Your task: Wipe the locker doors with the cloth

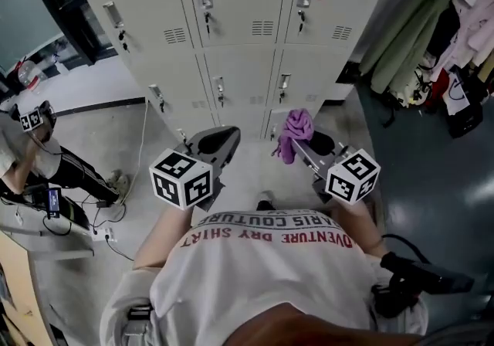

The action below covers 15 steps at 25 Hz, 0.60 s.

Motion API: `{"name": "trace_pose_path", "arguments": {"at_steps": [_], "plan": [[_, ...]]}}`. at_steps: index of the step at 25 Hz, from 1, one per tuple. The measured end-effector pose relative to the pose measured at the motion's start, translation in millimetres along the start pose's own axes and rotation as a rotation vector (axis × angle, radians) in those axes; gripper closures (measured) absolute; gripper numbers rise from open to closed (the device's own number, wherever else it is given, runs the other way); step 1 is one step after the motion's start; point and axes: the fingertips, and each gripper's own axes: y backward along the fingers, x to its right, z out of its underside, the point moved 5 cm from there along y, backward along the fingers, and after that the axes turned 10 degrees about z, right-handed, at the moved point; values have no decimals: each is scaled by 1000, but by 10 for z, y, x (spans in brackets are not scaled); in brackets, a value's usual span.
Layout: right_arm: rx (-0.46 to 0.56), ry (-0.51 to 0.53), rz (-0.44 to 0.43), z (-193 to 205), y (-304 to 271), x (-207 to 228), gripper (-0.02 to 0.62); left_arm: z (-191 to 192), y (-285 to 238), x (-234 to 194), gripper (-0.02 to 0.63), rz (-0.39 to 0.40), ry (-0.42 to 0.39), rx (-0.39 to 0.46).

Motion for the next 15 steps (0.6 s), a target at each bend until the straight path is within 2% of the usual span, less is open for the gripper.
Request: {"name": "trace_pose_path", "arguments": {"at_steps": [4,7,10,15], "plan": [[-51,-78,-15,511,315,-1098,508,545,953,489,606,18,20,-33],[-91,-104,-24,708,585,-1723,508,795,1473,820,606,33,50,-39],[-107,-94,-16,732,864,-2170,508,919,1852,1149,606,51,63,-34],[-107,-70,-25,639,1235,-2641,508,933,2289,1628,606,55,39,-6]]}}
